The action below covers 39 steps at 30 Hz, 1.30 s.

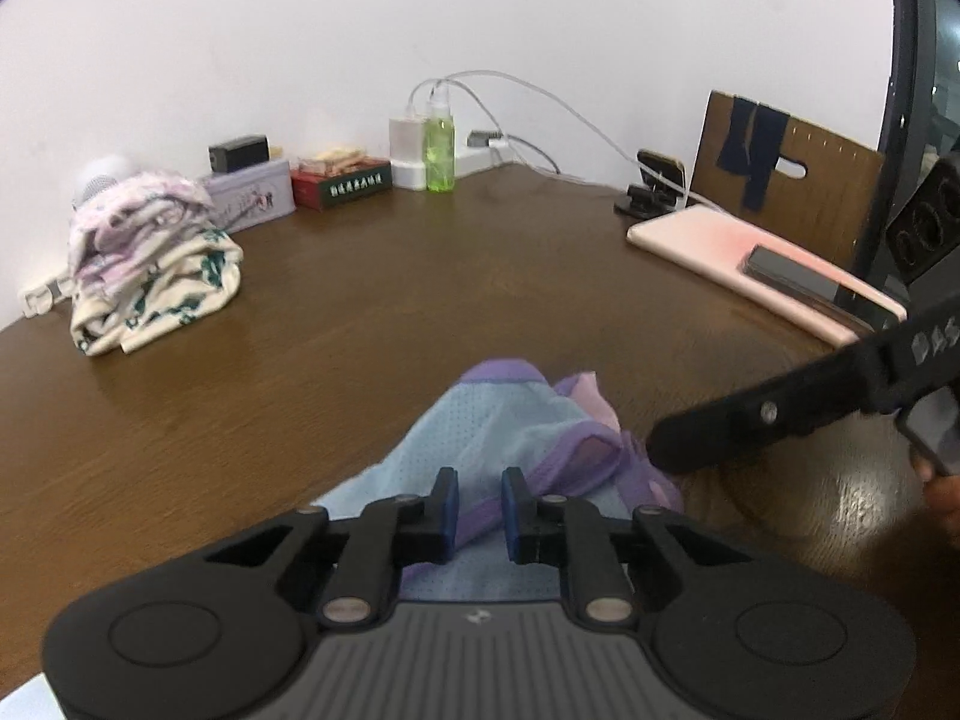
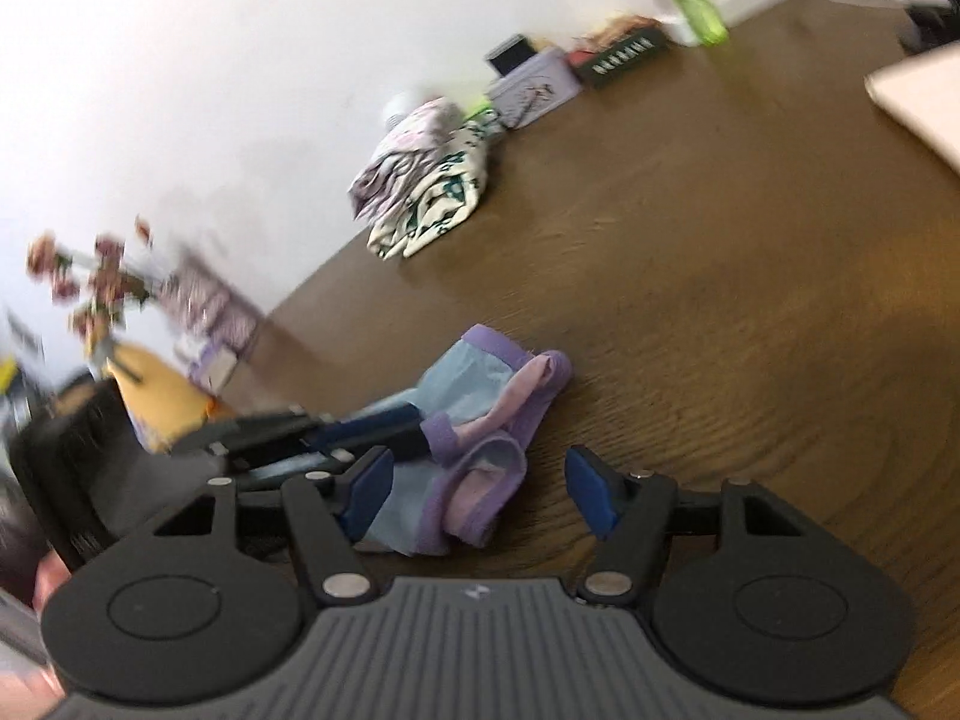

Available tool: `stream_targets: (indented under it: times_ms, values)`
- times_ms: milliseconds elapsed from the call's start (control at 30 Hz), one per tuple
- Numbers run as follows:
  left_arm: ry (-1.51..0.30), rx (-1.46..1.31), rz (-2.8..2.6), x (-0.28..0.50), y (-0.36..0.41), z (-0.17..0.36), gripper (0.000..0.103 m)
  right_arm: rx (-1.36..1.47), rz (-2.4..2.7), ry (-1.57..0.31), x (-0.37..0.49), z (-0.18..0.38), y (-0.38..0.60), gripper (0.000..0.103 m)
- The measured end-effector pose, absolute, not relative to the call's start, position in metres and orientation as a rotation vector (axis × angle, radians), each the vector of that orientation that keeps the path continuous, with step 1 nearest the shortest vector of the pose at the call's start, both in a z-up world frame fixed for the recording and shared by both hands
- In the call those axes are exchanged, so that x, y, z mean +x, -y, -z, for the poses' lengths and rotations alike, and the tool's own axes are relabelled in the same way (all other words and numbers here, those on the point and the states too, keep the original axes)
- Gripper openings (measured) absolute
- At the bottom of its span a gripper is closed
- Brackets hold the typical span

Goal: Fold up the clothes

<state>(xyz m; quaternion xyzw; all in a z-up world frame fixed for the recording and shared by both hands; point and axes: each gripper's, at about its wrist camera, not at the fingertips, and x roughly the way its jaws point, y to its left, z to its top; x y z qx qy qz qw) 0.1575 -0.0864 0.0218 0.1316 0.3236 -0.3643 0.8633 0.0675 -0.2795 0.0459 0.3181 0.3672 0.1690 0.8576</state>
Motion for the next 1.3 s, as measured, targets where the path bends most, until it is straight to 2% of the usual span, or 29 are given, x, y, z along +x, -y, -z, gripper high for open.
stream_targets:
  times_ms: [233,467,533,633,900,1100,1300]
  values:
    - [-0.687,0.218,0.766,0.161,0.081,-0.019,0.014,0.820,-0.269,-0.756,0.071,-0.038,0.264,0.053]
    - [-0.686,0.185,0.772,0.160,0.077,-0.019,0.014,0.879,-0.160,-0.696,0.072,-0.034,0.253,0.050]
    - [-0.690,0.170,0.772,0.161,0.076,-0.018,0.014,0.877,-0.141,-0.690,0.072,-0.033,0.250,0.039]
    - [-0.692,0.155,0.770,0.162,0.075,-0.018,0.014,0.876,-0.116,-0.682,0.069,-0.031,0.249,0.029]
    - [-0.671,0.100,0.765,0.155,0.065,-0.030,0.014,0.843,-0.114,-0.653,0.062,-0.033,0.252,0.011]
    - [-0.611,0.091,0.709,0.135,0.027,-0.055,0.014,0.772,-0.136,-0.604,0.058,-0.046,0.263,0.011]
    - [-0.648,0.100,0.637,0.132,0.004,-0.049,0.014,0.689,-0.085,-0.612,0.058,-0.051,0.293,0.010]
